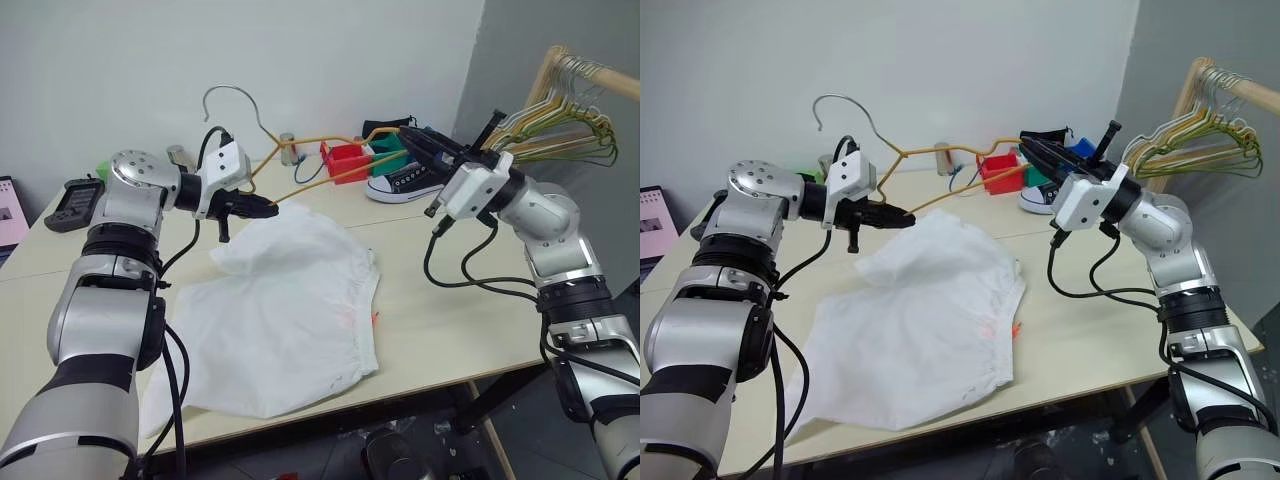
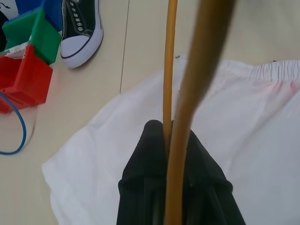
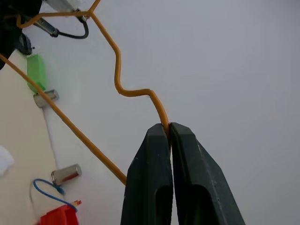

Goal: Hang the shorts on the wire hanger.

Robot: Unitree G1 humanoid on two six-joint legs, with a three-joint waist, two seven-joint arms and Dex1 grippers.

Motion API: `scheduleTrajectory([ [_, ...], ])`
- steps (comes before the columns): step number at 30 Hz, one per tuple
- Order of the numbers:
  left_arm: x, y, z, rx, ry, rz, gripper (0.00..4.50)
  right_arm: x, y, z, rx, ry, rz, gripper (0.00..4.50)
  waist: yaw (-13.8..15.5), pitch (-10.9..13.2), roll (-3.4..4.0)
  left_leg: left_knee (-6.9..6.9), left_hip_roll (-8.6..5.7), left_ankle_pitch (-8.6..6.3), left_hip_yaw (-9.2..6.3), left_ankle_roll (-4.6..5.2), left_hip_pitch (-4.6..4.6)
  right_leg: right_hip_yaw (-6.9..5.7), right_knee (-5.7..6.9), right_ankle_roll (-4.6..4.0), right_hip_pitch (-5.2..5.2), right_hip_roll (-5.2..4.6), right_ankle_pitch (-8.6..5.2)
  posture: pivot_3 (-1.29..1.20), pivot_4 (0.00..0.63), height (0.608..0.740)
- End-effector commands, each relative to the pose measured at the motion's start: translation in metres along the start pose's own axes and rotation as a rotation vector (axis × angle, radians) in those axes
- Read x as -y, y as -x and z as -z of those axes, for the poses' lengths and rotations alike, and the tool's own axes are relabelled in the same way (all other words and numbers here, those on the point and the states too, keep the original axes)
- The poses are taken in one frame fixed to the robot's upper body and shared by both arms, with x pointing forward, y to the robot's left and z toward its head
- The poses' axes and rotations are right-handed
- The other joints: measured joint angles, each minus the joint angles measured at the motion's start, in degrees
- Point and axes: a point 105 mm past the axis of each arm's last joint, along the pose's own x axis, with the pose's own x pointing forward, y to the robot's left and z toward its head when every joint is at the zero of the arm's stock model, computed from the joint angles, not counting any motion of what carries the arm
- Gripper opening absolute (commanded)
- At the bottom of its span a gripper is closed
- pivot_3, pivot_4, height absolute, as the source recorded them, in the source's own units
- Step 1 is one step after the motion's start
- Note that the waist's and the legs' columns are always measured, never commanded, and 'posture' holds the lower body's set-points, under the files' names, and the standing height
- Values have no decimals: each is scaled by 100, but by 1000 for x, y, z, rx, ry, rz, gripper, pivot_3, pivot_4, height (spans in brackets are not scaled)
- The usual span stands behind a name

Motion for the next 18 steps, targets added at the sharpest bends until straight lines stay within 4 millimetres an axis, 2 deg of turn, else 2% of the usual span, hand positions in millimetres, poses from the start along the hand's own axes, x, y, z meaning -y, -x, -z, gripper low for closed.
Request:
scheduleTrajectory([
  [1,-8,8,-14,9,-63,-40,0,-4,-1,3,-38,-19,-60,625,-1,0,0,0,1,0,0,0,0,0,0,0,0,0,0,-320,20,740],
  [6,-18,7,4,-102,-157,-185,0,-21,8,15,-142,-98,-200,1887,6,0,0,1,3,0,-14,0,0,1,0,0,1,-2,0,-327,25,740],
  [7,-23,7,8,-136,-197,-242,0,-24,10,15,-162,-126,-228,2236,5,0,0,1,3,0,-22,0,-1,1,0,0,0,-2,0,-331,28,740],
  [10,-27,4,16,-211,-345,-335,0,-32,15,13,-211,-158,-289,2899,2,0,0,0,3,0,-35,0,-2,1,1,0,-3,-3,0,-336,30,740],
  [13,-29,-6,9,-211,-466,-422,0,-38,18,16,-280,-176,-333,3553,8,0,0,1,5,0,-41,0,-2,0,3,1,-4,-5,0,-335,31,740],
  [16,-23,-18,1,-211,-594,-455,0,-38,15,20,-359,-193,-328,4300,30,0,-1,3,4,0,-49,0,-7,-4,4,1,-4,-14,0,-335,33,740],
  [18,-17,-27,-5,-203,-651,-461,0,-45,17,27,-431,-163,-367,4463,38,0,-1,5,0,0,-50,0,-9,-4,6,2,-4,-19,1,-325,33,740],
])
